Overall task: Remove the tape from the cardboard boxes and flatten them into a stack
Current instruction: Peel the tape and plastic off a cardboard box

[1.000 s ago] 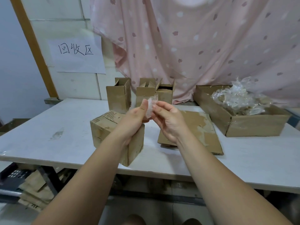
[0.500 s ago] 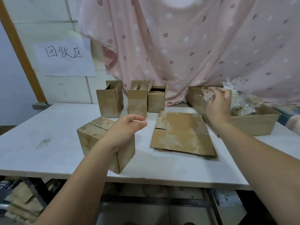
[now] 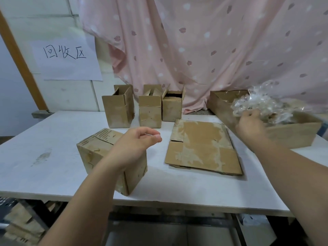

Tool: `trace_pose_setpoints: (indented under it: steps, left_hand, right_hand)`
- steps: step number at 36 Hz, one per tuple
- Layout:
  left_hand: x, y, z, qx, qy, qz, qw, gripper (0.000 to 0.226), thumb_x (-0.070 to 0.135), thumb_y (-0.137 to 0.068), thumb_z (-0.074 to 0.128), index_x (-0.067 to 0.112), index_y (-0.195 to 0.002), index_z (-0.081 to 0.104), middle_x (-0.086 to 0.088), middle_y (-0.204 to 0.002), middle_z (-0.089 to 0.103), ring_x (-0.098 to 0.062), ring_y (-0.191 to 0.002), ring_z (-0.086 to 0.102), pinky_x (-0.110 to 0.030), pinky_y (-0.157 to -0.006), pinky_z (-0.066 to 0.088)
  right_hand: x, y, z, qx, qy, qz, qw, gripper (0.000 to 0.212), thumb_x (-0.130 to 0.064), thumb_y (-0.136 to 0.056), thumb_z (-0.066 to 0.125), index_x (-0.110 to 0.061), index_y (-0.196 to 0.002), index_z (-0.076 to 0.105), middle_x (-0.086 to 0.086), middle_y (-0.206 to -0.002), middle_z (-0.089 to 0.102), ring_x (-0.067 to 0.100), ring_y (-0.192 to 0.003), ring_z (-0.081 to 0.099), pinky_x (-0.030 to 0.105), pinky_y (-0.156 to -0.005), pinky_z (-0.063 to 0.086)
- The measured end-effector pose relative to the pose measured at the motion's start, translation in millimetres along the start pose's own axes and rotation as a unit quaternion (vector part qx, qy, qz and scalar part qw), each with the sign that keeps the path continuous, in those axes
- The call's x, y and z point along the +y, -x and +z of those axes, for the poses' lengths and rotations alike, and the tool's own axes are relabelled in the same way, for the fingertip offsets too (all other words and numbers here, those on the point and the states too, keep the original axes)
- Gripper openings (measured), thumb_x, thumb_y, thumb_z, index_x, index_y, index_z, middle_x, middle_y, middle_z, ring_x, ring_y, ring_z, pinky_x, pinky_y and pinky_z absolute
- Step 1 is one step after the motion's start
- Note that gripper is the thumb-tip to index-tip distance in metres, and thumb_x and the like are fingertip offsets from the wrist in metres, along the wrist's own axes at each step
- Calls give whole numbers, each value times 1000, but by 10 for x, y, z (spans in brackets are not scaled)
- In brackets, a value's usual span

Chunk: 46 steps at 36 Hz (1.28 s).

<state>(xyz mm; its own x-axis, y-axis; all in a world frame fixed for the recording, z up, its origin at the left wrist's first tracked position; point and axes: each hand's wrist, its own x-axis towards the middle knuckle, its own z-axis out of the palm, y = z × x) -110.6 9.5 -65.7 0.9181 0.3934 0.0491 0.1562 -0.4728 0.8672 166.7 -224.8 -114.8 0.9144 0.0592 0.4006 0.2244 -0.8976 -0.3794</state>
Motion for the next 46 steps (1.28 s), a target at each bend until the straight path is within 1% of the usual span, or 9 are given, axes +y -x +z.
trace_pose_setpoints:
  steps: [6, 11, 14, 18, 26, 30, 34, 41, 46]
  left_hand:
    - [-16, -61, 9, -7, -1, 0, 1000, 18, 40, -93, 53, 34, -104, 65, 23, -96, 70, 11, -102, 52, -17, -80, 34]
    - [-36, -71, 37, 2, 2, 1, 1000, 18, 39, -93, 52, 33, -103, 65, 24, -94, 70, 14, -97, 51, -10, -73, 30]
    - [-40, -83, 44, 1, -2, -3, 1000, 18, 40, -93, 51, 34, -102, 65, 26, -92, 69, 15, -94, 50, -10, -71, 29]
    - [-38, -96, 48, 1, -2, -6, 1000, 17, 40, -94, 51, 34, -100, 66, 25, -90, 69, 14, -93, 50, -11, -72, 29]
    - [-30, -82, 56, 4, -1, -3, 1000, 17, 39, -94, 51, 34, -100, 65, 23, -92, 69, 12, -94, 51, -12, -72, 32]
    - [-18, -84, 60, 3, 3, -5, 1000, 18, 40, -94, 51, 33, -101, 65, 23, -93, 69, 12, -93, 51, -11, -70, 30]
    - [-10, -84, 57, 1, 6, -2, 1000, 19, 40, -94, 50, 32, -102, 66, 21, -95, 70, 10, -97, 51, -10, -71, 29]
    - [-3, -59, 52, 2, 24, 0, 1000, 20, 38, -94, 51, 29, -103, 67, 20, -95, 70, 13, -96, 49, -10, -71, 28]
    - [19, -37, 27, 13, 52, 4, 999, 19, 36, -94, 52, 27, -104, 66, 17, -93, 72, 5, -100, 55, -19, -80, 33]
  right_hand:
    - [26, -7, -16, 17, 131, -124, 983, 27, 5, -85, 50, 5, -111, 56, 25, -144, 29, 41, -124, 41, 42, -88, 45]
    - [6, -73, -73, -39, 179, -147, 972, 44, 9, -87, 41, 5, -130, 38, 17, -152, 22, 37, -104, 57, 37, -67, 42]
    - [63, -93, -49, -35, 155, -156, 975, 37, 7, -88, 37, -1, -124, 34, 22, -112, 52, 36, -80, 57, 35, -56, 36]
    - [66, -131, -32, -21, 123, -117, 985, 37, 4, -87, 39, -1, -123, 29, 9, -63, 44, 25, -55, 47, 31, -46, 31]
    - [-23, -238, -32, -101, 140, -37, 984, 11, -10, -85, 44, -9, -87, 55, 12, -82, 54, 31, -88, 51, 38, -75, 45]
    - [-17, -338, -33, -136, 58, 20, 989, 27, -27, -96, 39, -8, -88, 56, 17, -112, 53, 33, -101, 51, 39, -90, 39]
    - [26, -271, -181, -94, -85, 56, 990, 42, -26, -99, 45, 0, -66, 50, 15, -72, 53, 25, -66, 49, 31, -55, 35]
    - [-33, -1, -226, 59, -85, -30, 994, 26, -16, -94, 46, -8, -105, 68, 15, -109, 63, 31, -101, 55, 38, -84, 47]
    - [-470, 271, -284, 13, -117, -145, 982, 29, -14, -94, 46, -16, -116, 64, 7, -115, 59, 20, -93, 56, 34, -79, 49]
